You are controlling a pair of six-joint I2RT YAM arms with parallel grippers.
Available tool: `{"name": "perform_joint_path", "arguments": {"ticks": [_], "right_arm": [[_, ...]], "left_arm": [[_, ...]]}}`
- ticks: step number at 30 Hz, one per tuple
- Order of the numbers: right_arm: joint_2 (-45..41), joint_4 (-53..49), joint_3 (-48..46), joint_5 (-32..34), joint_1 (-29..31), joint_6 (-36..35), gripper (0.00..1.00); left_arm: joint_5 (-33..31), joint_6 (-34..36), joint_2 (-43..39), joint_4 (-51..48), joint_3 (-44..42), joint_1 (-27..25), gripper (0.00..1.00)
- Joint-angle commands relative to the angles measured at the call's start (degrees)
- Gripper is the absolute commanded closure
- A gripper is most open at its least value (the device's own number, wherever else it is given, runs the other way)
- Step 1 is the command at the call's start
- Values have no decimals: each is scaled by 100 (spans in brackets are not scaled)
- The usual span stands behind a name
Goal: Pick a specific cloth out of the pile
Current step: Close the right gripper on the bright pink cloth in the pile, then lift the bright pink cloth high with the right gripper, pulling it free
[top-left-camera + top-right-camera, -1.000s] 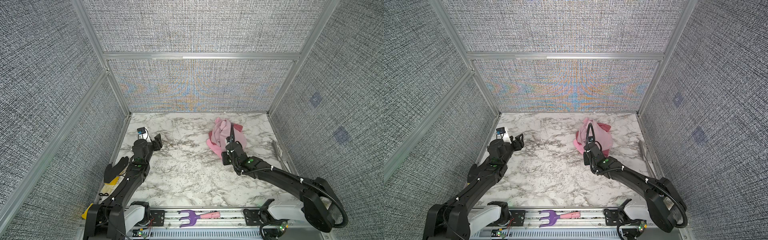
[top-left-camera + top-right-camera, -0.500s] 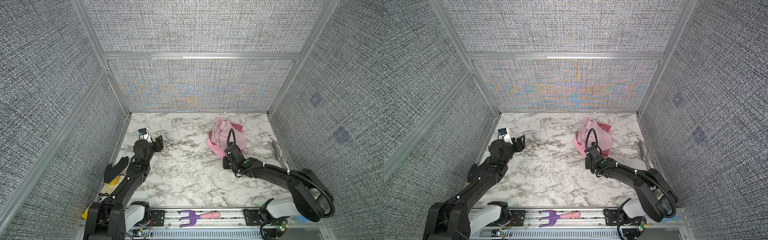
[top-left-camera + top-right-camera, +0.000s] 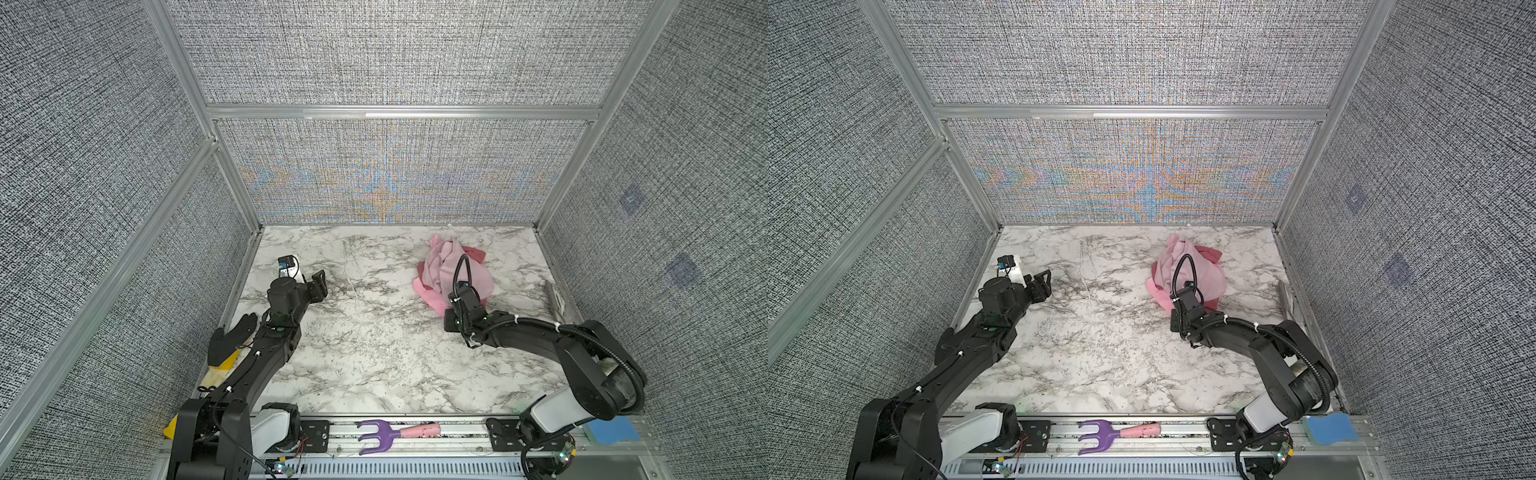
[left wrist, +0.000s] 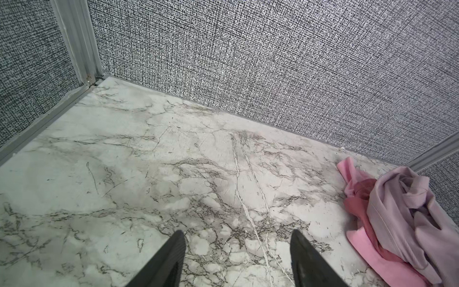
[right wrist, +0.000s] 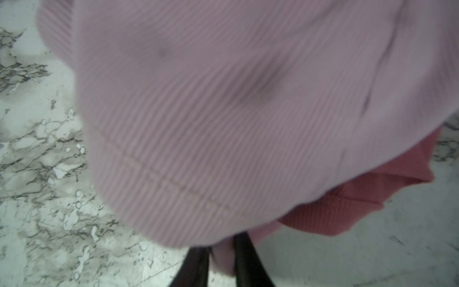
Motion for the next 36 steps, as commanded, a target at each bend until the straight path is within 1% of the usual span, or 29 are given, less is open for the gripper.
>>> {"name": "perform_joint_path", "arguments": {"ticks": [1,4,9,13,17,18,25,29,36], "right_arm": [[-39,85,53,142,9,122,100],[-341,-111,60,299,9,141,100],[-1192,-546,217,353,0,72,100],[-1687,-1015,672,446,-81,-127,100],[-1911,-1448,1246,212,-399,-289,100],[-1945,-1508,1532,126,-475,-357,100],[-1894,-1829,2636,-347,-1070,-629,100],[-1681,-1940,3241,-720,-1397,-731,100],[-1241,-2171,4279,-1266,-1699,-824,100]], "left_arm": [[30,35,14,60,54,4,31],[-23,63,-34,21,54,6,31],[-116,84,-87,-10,64,10,31],[-104,69,-60,0,132,8,31],[-79,37,-2,-12,270,12,31],[-73,35,12,-31,309,12,31],[-94,142,157,-290,771,8,31],[-117,223,280,-433,1012,11,31],[-155,332,389,-518,1219,6,31]]}}
